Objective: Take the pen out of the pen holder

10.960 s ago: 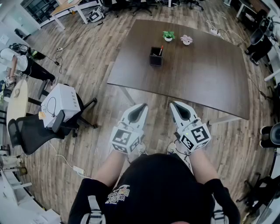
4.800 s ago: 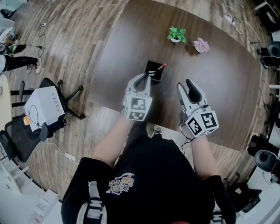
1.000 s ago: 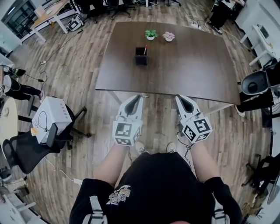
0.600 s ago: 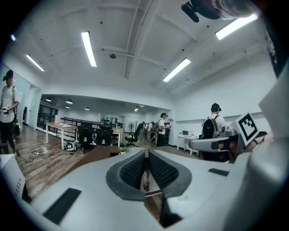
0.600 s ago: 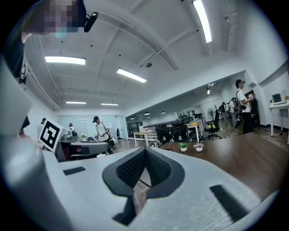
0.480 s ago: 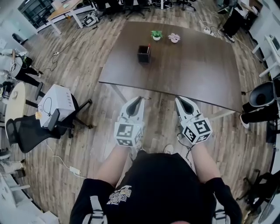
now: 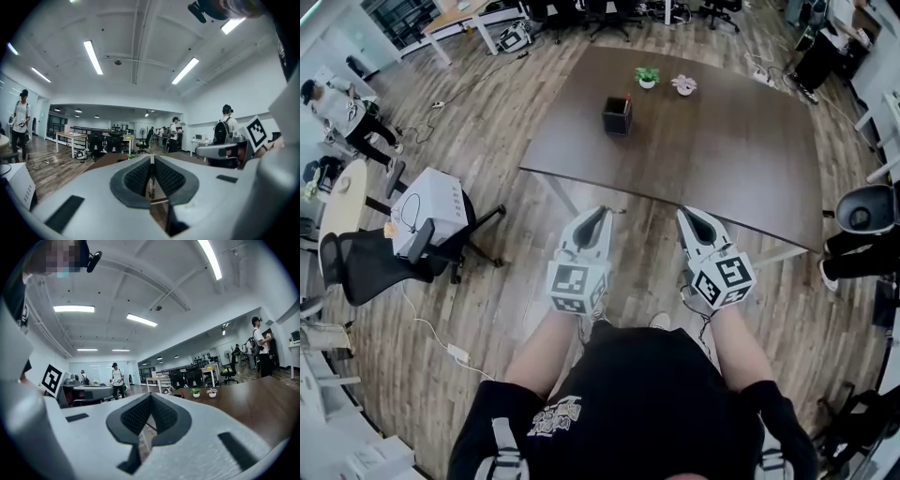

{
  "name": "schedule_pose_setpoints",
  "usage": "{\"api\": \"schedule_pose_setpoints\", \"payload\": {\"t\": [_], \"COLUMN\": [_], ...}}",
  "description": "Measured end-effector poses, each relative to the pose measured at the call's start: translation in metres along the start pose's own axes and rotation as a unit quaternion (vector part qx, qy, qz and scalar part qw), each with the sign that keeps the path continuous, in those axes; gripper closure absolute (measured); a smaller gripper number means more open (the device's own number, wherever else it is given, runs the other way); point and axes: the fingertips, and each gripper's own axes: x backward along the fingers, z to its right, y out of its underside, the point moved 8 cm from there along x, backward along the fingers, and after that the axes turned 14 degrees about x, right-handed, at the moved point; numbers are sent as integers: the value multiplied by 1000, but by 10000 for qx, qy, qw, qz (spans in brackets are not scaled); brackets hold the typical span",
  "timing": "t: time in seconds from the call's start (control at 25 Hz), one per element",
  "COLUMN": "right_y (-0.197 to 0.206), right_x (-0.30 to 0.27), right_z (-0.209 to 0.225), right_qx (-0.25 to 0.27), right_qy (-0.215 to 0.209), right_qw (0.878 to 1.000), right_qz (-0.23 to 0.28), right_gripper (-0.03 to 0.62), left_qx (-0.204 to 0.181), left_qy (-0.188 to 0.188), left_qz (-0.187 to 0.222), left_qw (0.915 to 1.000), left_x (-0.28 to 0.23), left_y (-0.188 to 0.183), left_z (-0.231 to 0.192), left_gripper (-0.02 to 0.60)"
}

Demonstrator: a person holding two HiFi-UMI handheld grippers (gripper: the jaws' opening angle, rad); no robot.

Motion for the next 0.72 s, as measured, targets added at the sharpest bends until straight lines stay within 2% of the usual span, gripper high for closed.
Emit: {"api": "schedule_pose_setpoints", "payload": {"t": [0.72], "right_y": [5], "right_x": [-3], "right_z": [4], "right_qx": [-116], "right_qy": [148], "right_qw": [9998], "right_qz": [62], "right_gripper": [591], "left_qx": [-50], "left_qy": [112], "left_qz": [-86], "left_qw": [9999], "left_x": [-9], "left_y": [0], "left_z": [-4], "left_gripper": [557]}}
